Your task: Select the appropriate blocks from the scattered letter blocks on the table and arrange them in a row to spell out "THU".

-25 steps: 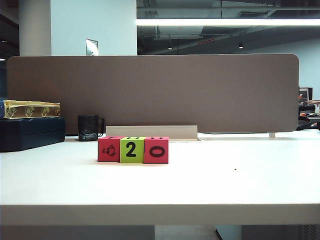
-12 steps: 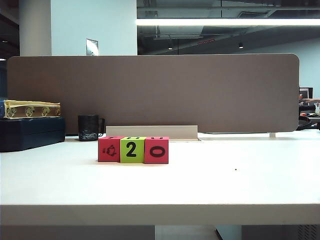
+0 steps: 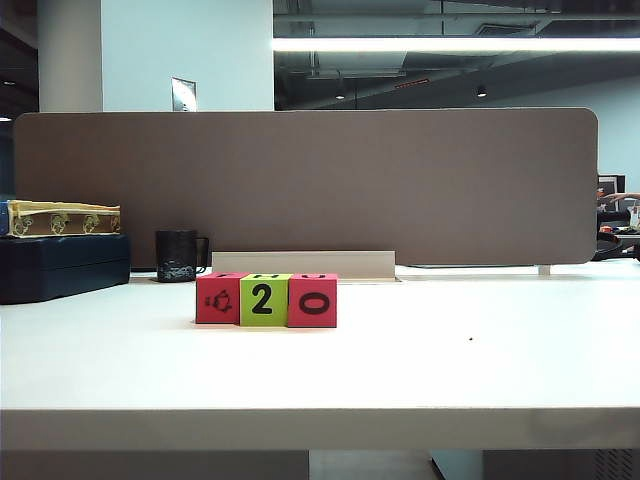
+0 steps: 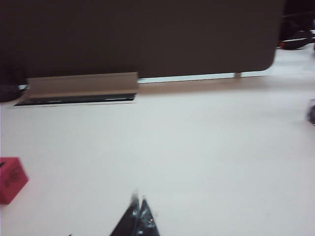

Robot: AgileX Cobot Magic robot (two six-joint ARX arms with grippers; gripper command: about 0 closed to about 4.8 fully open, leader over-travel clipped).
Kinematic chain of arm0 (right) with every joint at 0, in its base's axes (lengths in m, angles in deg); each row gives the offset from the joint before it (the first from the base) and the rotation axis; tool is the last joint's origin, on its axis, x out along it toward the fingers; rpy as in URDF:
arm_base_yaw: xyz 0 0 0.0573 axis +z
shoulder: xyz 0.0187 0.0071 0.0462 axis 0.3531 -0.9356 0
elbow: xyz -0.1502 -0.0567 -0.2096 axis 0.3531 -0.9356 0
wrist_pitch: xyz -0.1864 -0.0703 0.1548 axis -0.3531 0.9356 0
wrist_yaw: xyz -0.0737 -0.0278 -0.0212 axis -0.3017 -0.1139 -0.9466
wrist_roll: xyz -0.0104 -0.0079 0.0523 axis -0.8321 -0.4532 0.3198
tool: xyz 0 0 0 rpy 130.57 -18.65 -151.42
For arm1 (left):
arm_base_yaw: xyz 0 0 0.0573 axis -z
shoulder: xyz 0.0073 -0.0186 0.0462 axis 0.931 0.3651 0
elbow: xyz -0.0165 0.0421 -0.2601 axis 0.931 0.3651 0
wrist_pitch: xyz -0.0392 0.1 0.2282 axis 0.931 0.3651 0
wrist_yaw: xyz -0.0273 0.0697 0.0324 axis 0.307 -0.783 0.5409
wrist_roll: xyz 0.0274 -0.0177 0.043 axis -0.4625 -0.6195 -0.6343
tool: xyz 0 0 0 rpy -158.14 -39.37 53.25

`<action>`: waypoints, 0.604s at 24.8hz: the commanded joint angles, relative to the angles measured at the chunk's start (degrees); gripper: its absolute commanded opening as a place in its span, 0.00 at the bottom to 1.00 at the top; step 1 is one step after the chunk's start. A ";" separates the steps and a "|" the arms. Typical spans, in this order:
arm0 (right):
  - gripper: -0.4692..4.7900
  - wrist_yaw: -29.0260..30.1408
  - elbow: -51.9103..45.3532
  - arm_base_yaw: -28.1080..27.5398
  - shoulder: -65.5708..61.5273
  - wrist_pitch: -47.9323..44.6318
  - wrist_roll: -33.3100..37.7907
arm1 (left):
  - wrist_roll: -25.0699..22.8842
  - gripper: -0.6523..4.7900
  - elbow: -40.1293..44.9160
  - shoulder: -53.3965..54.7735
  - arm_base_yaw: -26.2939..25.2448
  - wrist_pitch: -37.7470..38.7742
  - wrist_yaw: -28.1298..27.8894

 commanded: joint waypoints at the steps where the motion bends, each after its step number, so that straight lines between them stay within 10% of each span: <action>1: 0.09 10.51 0.20 -8.11 3.08 1.84 0.26 | 0.15 0.11 -0.15 0.07 0.00 -0.57 0.28; 15: 0.09 12.61 -6.19 -14.16 17.94 14.08 -1.07 | 0.15 0.11 -0.15 0.07 0.00 -0.42 0.26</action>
